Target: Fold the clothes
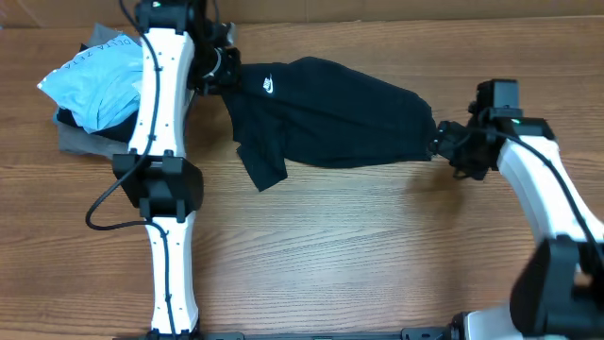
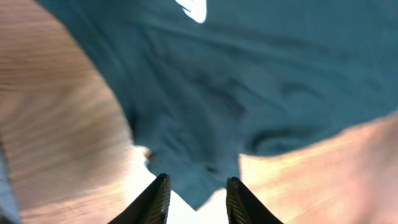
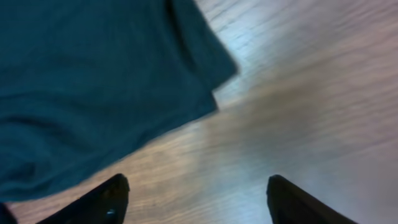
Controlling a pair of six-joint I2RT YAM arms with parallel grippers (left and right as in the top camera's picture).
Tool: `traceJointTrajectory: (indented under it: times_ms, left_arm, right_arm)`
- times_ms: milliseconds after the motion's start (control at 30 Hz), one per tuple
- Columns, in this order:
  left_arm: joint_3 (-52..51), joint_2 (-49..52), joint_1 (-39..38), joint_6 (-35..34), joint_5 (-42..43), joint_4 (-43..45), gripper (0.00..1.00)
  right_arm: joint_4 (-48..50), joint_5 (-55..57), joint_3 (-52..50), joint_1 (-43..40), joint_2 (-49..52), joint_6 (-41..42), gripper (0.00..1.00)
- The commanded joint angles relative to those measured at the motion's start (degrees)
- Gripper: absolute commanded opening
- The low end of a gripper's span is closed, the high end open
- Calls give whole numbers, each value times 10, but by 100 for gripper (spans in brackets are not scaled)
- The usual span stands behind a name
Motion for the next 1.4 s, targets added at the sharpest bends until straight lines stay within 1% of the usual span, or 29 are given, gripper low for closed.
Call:
traceJointTrajectory:
  times_ms: [0, 67, 100, 133, 167, 233, 300, 400, 467, 500, 533, 600, 633, 667, 767, 833, 967, 1033, 1133, 1233, 1367]
  left_arm:
    - [42, -25, -18, 41, 33, -16, 29]
    - [42, -49, -26, 41, 32, -16, 29]
    - [42, -78, -33, 41, 26, -16, 30]
    - [42, -89, -37, 41, 22, -16, 31]
    - [42, -104, -42, 41, 10, -16, 32]
    - [36, -132, -54, 39, -15, -16, 34]
    - [23, -160, -71, 34, -36, -16, 35]
    - [-5, -196, -101, 7, -87, -16, 36]
    - [-27, -215, -118, -14, -126, -16, 38]
    - [-55, -234, -133, -28, -149, -16, 38]
    - [-71, -244, -138, -34, -153, -16, 38]
    - [-104, -263, -146, -47, -153, -16, 38]
    - [-125, -276, -150, -53, -153, -16, 38]
    - [-143, -287, -153, -54, -154, -16, 37]
    - [-202, -321, -153, -54, -168, -16, 36]
    - [-239, -341, -153, -66, -186, -16, 35]
    - [-306, -370, -155, -74, -189, -16, 35]
    - [-341, -376, -157, -78, -190, -16, 35]
    - [-390, -376, -158, -89, -189, -14, 35]
    - [-440, -376, -162, -93, -187, 1, 35]
    - [-505, -376, -176, -92, -164, 43, 38]
  right_arm:
    - [43, -33, -5, 1, 68, -1, 70]
    - [70, -35, -5, 1, 101, 8, 64]
    - [92, -40, -5, 1, 125, 7, 61]
    - [100, -40, -5, 1, 134, 7, 60]
    - [107, -39, -5, 1, 139, 7, 55]
    - [119, -35, -5, 1, 142, 4, 51]
    - [135, -29, -4, 1, 142, 2, 40]
    - [149, -32, -4, 1, 142, -2, 40]
    - [130, -35, -5, 1, 142, -7, 45]
    - [120, -35, -11, 2, 144, -7, 44]
    - [122, -35, -17, 3, 144, -6, 42]
    - [134, -35, -33, 3, 144, -6, 35]
    - [140, -35, -40, 3, 144, -6, 27]
    - [143, -35, -47, 3, 144, -4, 22]
    - [149, -35, -52, 3, 144, -12, 14]
    - [144, -31, -47, 0, 141, -31, 4]
    - [106, -24, -31, -6, 111, -37, 4]
    - [65, -9, -13, -7, 81, -36, 4]
    - [-19, 44, 23, -6, 24, -36, 4]
    - [-109, 102, 64, -6, -38, -5, 4]
    - [-147, 105, 80, -6, -99, -6, 4]
